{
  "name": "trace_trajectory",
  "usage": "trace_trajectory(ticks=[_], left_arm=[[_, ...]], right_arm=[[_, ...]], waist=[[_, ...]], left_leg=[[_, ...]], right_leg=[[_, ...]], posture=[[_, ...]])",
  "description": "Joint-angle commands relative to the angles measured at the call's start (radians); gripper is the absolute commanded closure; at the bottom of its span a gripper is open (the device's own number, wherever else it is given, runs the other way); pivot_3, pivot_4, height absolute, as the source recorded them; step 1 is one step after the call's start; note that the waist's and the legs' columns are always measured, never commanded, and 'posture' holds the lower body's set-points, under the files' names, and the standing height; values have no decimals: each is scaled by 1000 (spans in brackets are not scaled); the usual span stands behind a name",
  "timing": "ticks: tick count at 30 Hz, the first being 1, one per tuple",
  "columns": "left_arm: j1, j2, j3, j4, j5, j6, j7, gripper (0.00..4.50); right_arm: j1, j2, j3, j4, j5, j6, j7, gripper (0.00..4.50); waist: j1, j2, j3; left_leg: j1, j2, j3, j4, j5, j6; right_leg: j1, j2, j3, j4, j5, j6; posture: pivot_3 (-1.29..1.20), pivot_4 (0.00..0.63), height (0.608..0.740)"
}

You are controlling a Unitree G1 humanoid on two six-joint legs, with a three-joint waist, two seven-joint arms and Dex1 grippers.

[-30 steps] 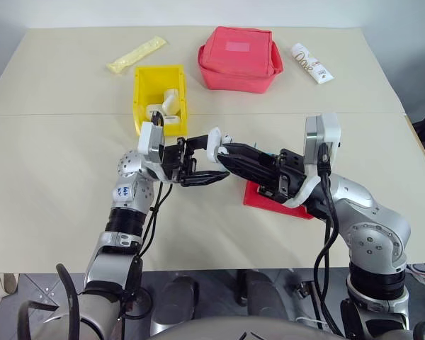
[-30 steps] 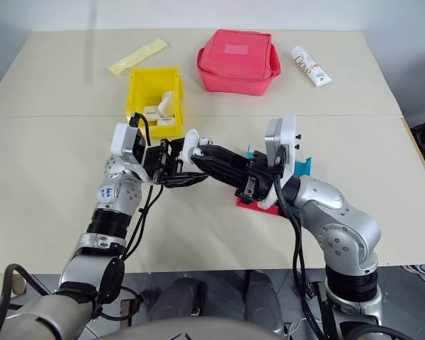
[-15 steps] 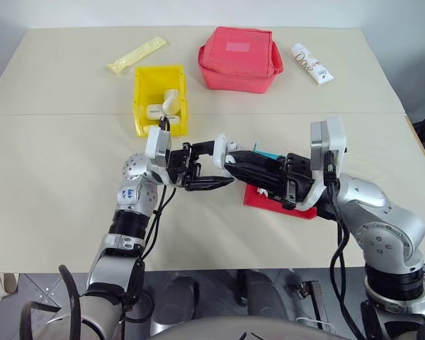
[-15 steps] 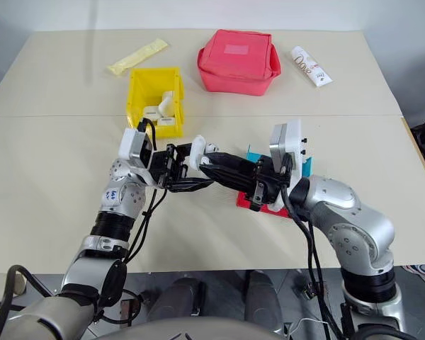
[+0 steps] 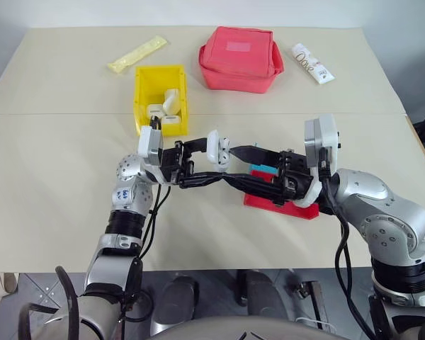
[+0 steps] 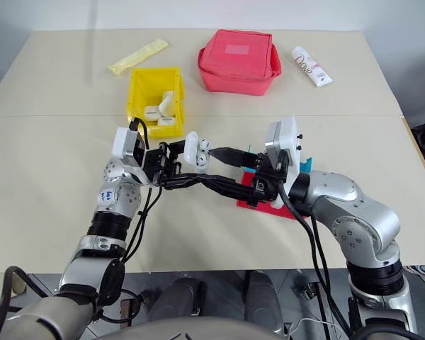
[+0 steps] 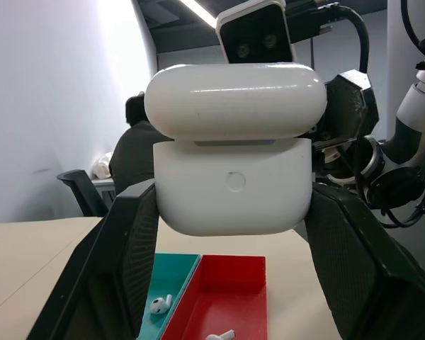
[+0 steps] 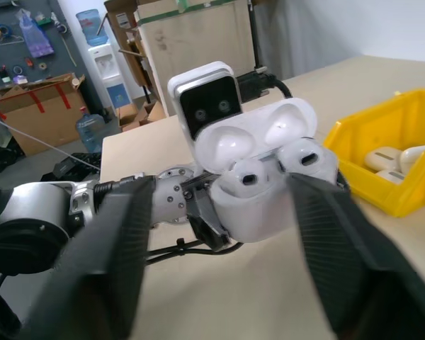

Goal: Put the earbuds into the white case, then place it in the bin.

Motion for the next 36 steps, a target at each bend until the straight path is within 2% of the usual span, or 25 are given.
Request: trace_trajectory(ticks=[1, 8, 14, 17, 22, 24, 27, 31, 33, 36], left_arm=[[-14, -4, -14, -50, -15, -7, -66, 1756], [-4, 32, -28, -52, 17, 4, -36, 1756], [-21, 70, -53, -53, 105, -13, 46, 1756], [-49, 109, -94, -47, 254, -64, 154, 1756], [-107, 130, -142, 3, 394, -142, 249, 1756], [-125, 131, -158, 18, 417, -162, 256, 1756], [-146, 129, -178, 44, 437, -188, 258, 1756], [-164, 124, -197, 72, 451, -223, 252, 1756], [-168, 120, -205, 78, 455, -231, 253, 1756], [-169, 117, -207, 83, 451, -231, 256, 1756]], right_arm=[[-2, -5, -6, -15, 1, 19, -16, 1434], [31, -53, -68, -79, 35, 58, -38, 1434], [87, -167, -136, -145, 13, 87, -59, 1434], [78, -255, -175, -188, -30, 124, -114, 2031], [-132, -285, -142, -194, 43, 243, -202, 3792], [-238, -321, -77, -180, 37, 344, -221, 4464], [-380, -284, 27, -146, 20, 419, -237, 4464], [-486, -228, 158, -77, -52, 457, -230, 4464], [-517, -200, 219, -36, -111, 438, -218, 4464], [-529, -183, 235, -16, -145, 431, -198, 4464]], waist=[[-3, 0, 0], [-3, 0, 0], [0, 0, 0], [1, 0, 0], [-1, 0, 0], [-3, 1, 1], [-3, 1, 1], [-3, 0, 1], [-2, 0, 1], [-2, 0, 0]], left_leg=[[0, 0, 0, 0, 0, 0], [0, 1, 0, -1, 0, 0], [0, 0, 0, -1, 0, 0], [-1, 0, 0, -1, 0, 0], [0, 1, 1, -1, 0, 0], [0, 1, 0, -2, 0, 0], [-1, 2, 0, -2, 0, 0], [-2, 2, 0, -2, 0, 0], [-3, 1, 0, -1, 0, 0], [-4, 0, 0, -1, 0, 0]], right_leg=[[0, 0, 0, 0, 0, 0], [-1, 1, 0, 0, 0, 0], [0, 0, 0, -1, 0, 0], [-1, 0, 0, -1, 0, 0], [-1, 0, 0, -1, 0, 0], [-1, 0, 0, -1, 0, 0], [-2, -1, 0, -2, 0, 0], [-3, -1, 0, -2, 0, 0], [-3, -1, 0, -1, 0, 0], [-3, -1, 0, -1, 0, 0]], posture=[[0, 150, 740], [0, 150, 740], [0, 150, 740], [0, 150, 740], [0, 150, 740], [0, 150, 740], [0, 150, 740], [0, 150, 740], [0, 150, 740], [0, 150, 740]])
